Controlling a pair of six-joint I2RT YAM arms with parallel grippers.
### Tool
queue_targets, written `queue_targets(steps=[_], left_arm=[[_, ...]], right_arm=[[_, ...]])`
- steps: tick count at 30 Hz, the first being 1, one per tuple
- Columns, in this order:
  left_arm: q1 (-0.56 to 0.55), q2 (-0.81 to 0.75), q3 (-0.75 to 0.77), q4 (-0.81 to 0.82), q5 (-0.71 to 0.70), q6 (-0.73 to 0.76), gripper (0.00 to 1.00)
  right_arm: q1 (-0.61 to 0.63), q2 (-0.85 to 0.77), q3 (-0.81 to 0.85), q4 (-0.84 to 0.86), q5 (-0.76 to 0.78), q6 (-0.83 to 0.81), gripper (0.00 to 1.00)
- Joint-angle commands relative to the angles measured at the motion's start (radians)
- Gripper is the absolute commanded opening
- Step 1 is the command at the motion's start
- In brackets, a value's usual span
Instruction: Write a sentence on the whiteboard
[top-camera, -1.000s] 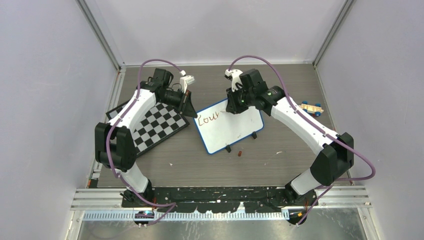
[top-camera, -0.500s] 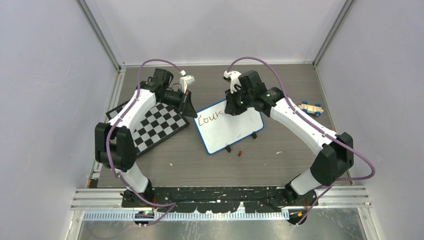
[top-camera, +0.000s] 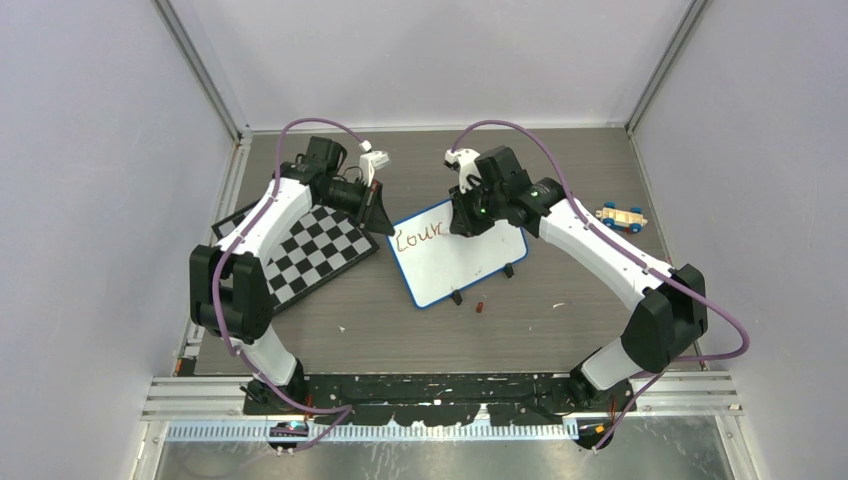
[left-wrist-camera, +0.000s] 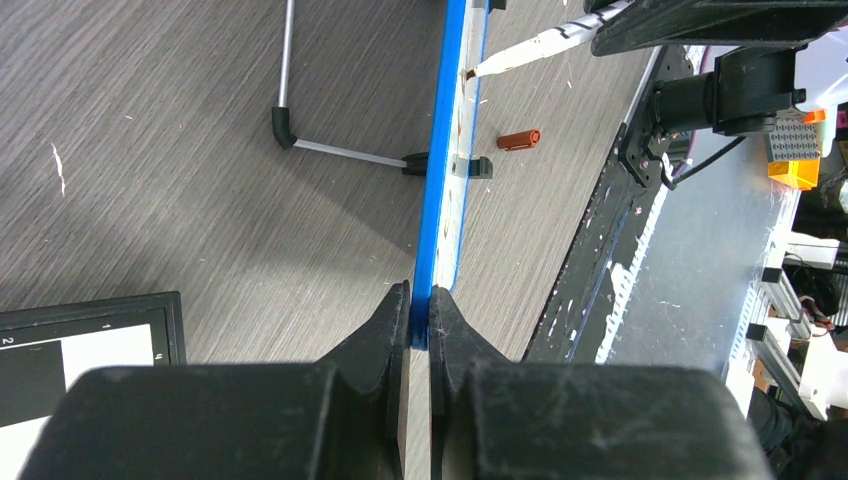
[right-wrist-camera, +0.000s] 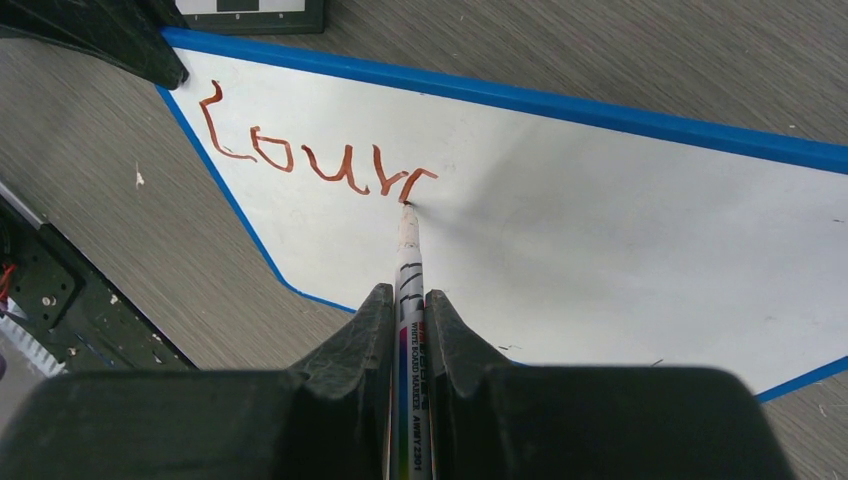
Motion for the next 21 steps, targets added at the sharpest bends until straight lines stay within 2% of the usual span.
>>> queue_targets(steps=[1, 13, 21], left_arm=[[-0.011, -0.010, 0.019, -0.039, -0.001, 0.014, 0.00], [-0.012, -0.009, 0.020, -0.039, 0.001, 0.014, 0.00], [-0.012, -0.011, 0.017, -0.039, 0.001, 0.016, 0.00]], right_arm=[[-0.025, -0.028, 0.053, 0.016, 0.061, -0.033, 0.00], [-0.032, -0.010, 0.105, 0.013, 0.038, -0.017, 0.00], [-0.030, -0.007, 0.054, 0.007, 0.021, -0.014, 0.00]])
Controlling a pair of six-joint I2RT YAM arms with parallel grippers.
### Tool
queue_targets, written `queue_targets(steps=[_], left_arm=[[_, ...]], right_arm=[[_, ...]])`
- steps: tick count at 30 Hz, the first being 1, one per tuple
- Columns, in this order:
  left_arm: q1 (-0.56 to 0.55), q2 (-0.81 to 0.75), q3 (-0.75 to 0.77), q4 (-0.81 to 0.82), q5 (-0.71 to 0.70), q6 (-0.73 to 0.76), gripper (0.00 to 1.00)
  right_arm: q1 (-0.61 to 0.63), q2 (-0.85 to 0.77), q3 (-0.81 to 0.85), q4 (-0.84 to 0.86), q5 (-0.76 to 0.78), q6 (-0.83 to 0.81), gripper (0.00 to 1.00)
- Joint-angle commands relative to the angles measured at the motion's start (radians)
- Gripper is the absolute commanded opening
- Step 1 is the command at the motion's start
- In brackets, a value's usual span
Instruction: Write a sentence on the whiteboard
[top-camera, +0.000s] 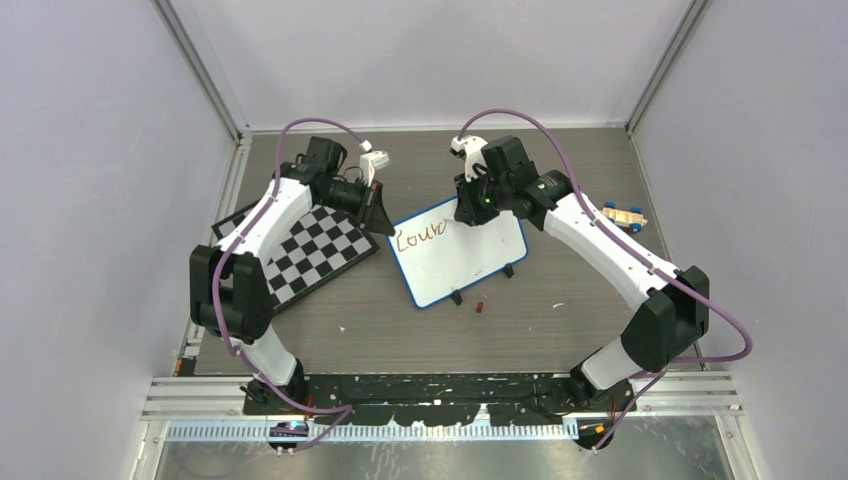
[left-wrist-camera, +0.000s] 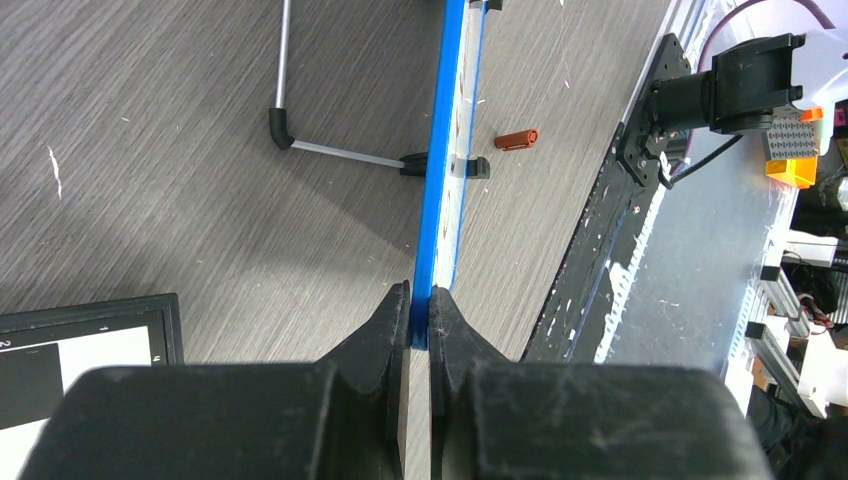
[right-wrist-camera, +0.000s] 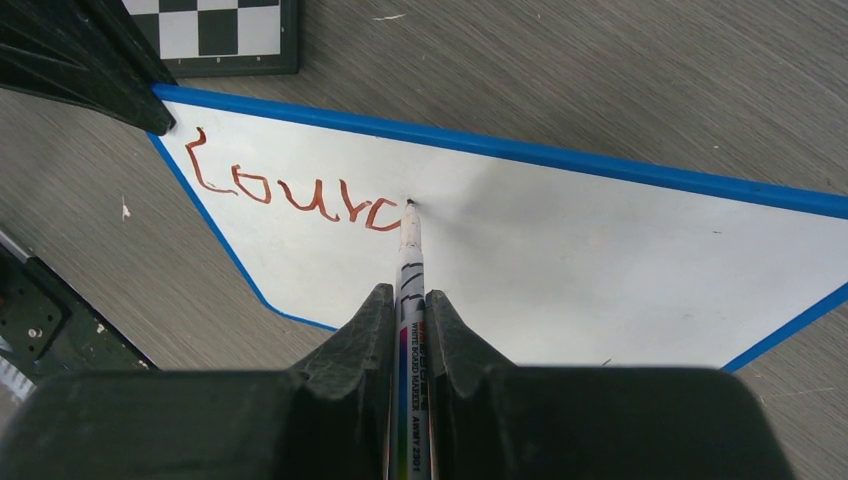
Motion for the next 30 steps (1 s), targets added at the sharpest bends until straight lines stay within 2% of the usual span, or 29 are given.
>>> queue_targets(steps=[1, 10, 20, 30], left_arm=[[-0.011, -0.011, 0.017, -0.038, -0.005, 0.014, 0.00], [-0.011, -0.010, 0.020, -0.039, -0.006, 0.015, 0.00], [-0.011, -0.007, 0.021, -0.038, -0.004, 0.014, 0.00], [-0.011, -0.013, 0.018, -0.037, -0.005, 0.013, 0.00]], right_arm=[[-0.002, -0.009, -0.017, 0.028, -0.008, 0.002, 0.00], [-0.003, -0.027, -0.045, 0.016, 0.015, -0.017, 0.00], [-0.019, -0.058, 0.040, -0.029, 0.004, -0.028, 0.00], [-0.025, -0.023, 0.058, -0.003, 0.042, -0.013, 0.00]])
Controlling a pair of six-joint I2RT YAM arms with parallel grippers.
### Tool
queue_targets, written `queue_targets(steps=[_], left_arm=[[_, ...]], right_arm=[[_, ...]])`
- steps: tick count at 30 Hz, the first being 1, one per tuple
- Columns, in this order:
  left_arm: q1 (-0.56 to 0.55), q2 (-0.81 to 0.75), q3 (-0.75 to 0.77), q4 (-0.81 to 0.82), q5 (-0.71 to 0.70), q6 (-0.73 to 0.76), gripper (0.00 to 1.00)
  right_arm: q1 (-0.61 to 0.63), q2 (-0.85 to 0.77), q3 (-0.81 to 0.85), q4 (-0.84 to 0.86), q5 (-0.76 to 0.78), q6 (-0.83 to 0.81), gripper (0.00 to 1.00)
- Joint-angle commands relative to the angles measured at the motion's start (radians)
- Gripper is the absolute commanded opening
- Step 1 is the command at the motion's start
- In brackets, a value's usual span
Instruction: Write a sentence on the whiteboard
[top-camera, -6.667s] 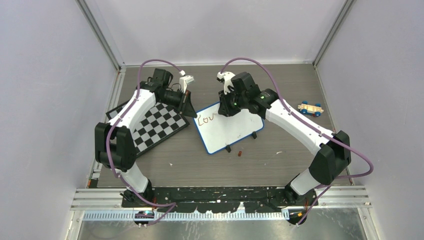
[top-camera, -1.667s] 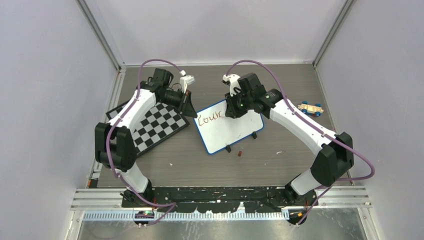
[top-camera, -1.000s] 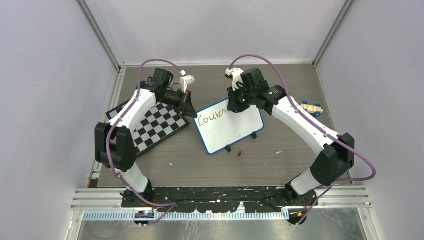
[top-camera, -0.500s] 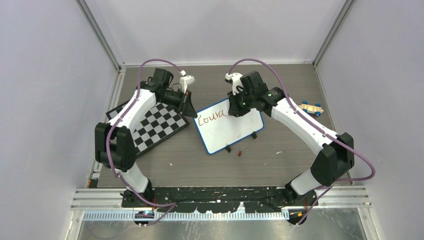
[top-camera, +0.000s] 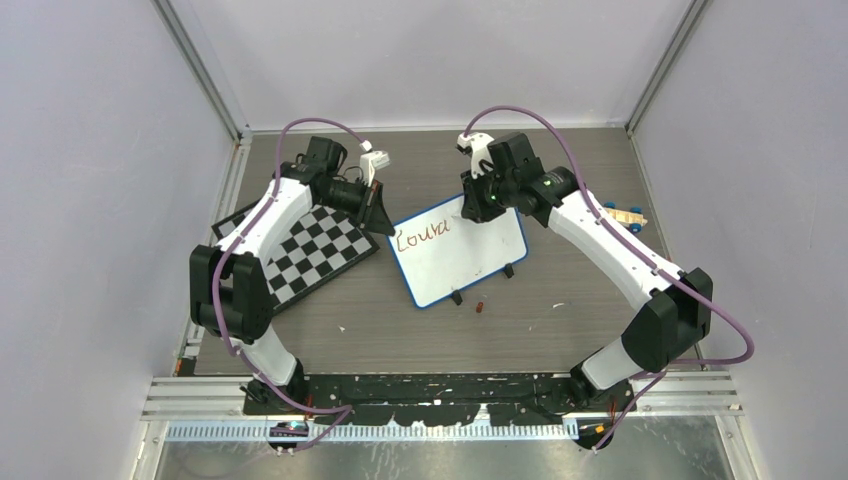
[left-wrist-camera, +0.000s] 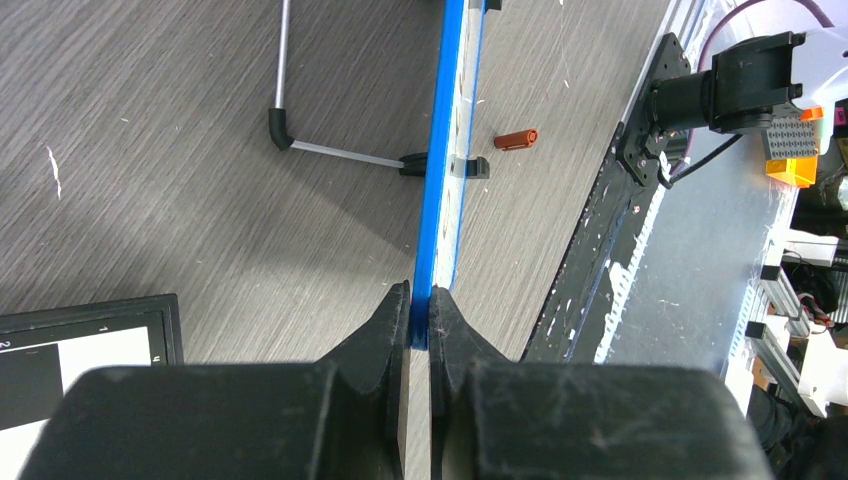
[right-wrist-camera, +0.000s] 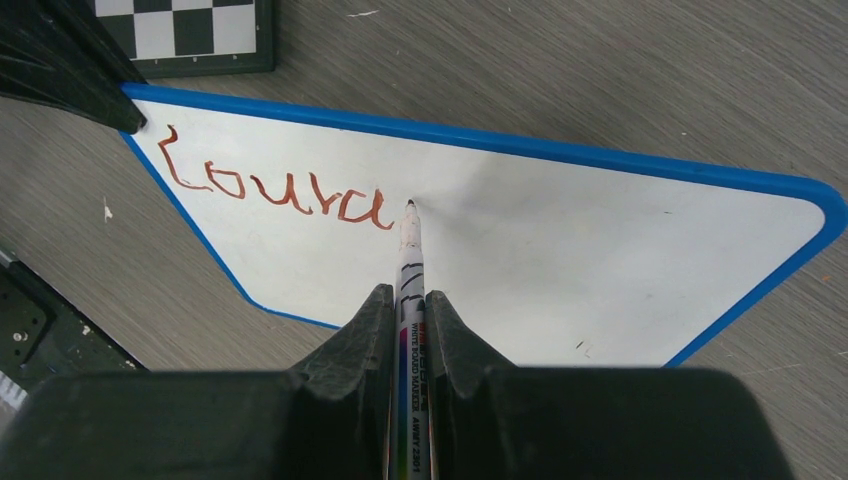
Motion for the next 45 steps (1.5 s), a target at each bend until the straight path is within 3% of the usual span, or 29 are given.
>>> queue_targets(steps=[1, 30, 45], left_arm=[[-0.011, -0.015, 0.017, -0.036, -0.005, 0.012, 0.00], [-0.010, -0.011, 0.016, -0.039, -0.007, 0.020, 0.00], [-0.012, -0.007, 0.020, -0.036, -0.002, 0.015, 0.00]], right_arm=[[-0.004, -0.013, 0.041, 0.036, 0.031, 0.005, 0.00], [0.013, -0.020, -0.069, 0.069, 0.019, -0.009, 0.00], [-0.024, -0.017, 0.013, 0.060, 0.033, -0.016, 0.00]])
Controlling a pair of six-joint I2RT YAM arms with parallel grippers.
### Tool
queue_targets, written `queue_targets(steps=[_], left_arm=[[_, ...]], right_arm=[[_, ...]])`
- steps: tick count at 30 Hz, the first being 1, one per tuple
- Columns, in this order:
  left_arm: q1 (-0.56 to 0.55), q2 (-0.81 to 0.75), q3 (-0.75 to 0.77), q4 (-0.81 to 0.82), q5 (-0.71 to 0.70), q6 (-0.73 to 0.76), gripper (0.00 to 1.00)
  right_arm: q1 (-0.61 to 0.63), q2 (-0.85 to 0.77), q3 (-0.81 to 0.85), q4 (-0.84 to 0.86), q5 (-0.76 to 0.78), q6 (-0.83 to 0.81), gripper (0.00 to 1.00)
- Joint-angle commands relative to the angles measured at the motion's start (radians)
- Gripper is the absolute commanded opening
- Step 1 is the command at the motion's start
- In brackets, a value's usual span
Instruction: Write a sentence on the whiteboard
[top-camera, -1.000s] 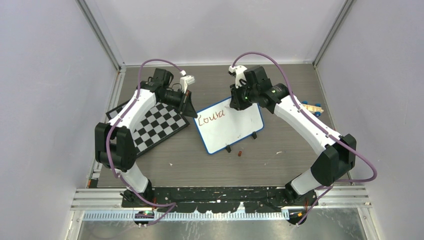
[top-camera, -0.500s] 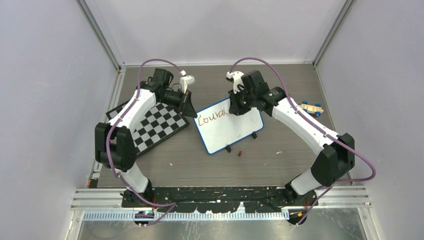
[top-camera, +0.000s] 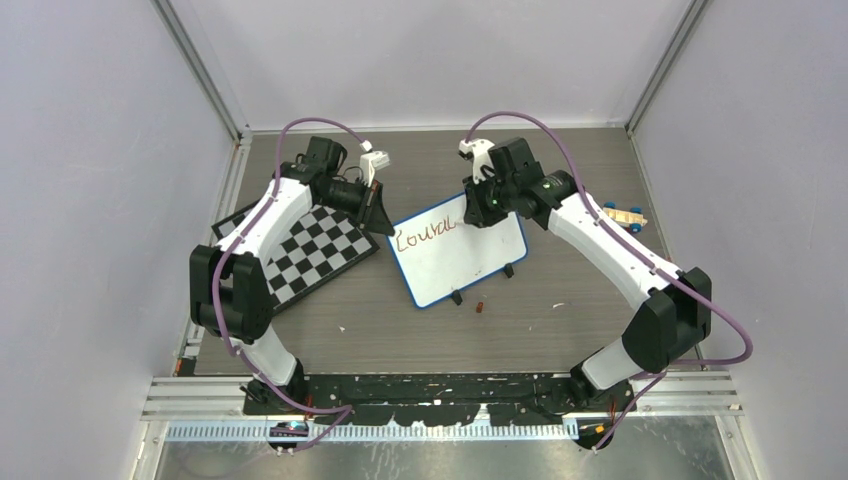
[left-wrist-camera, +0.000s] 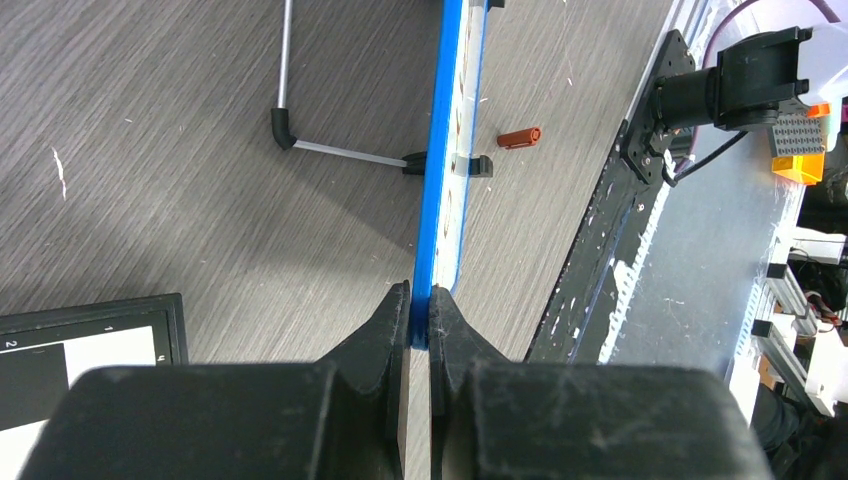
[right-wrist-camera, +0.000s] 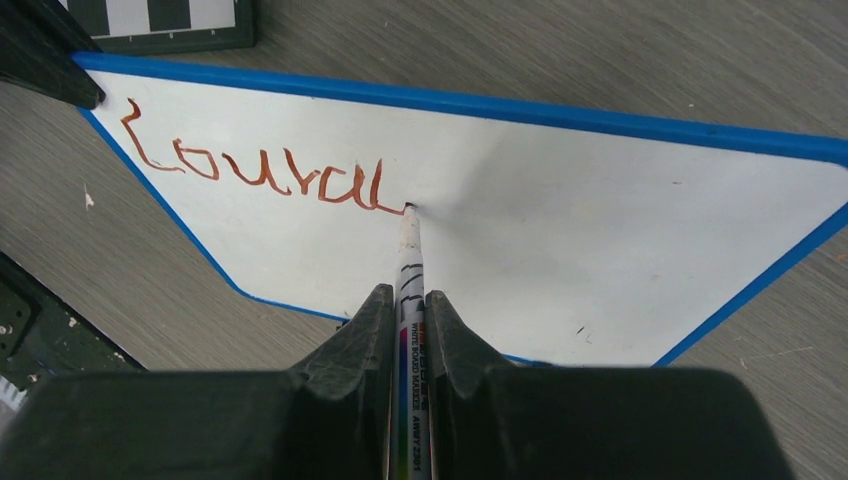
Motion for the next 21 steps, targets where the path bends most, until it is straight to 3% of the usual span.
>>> queue_targets(steps=[1, 21], left_arm=[[-0.013, -0.007, 0.020, -0.033, 0.001, 0.002, 0.00], [-0.013, -0.009, 0.017, -0.034, -0.002, 0.005, 0.00]], right_arm=[[-0.007, -0.011, 0.070, 0.061, 0.032, -0.014, 0.00], [0.045, 0.012, 0.076, 0.060, 0.042, -0.019, 0.00]])
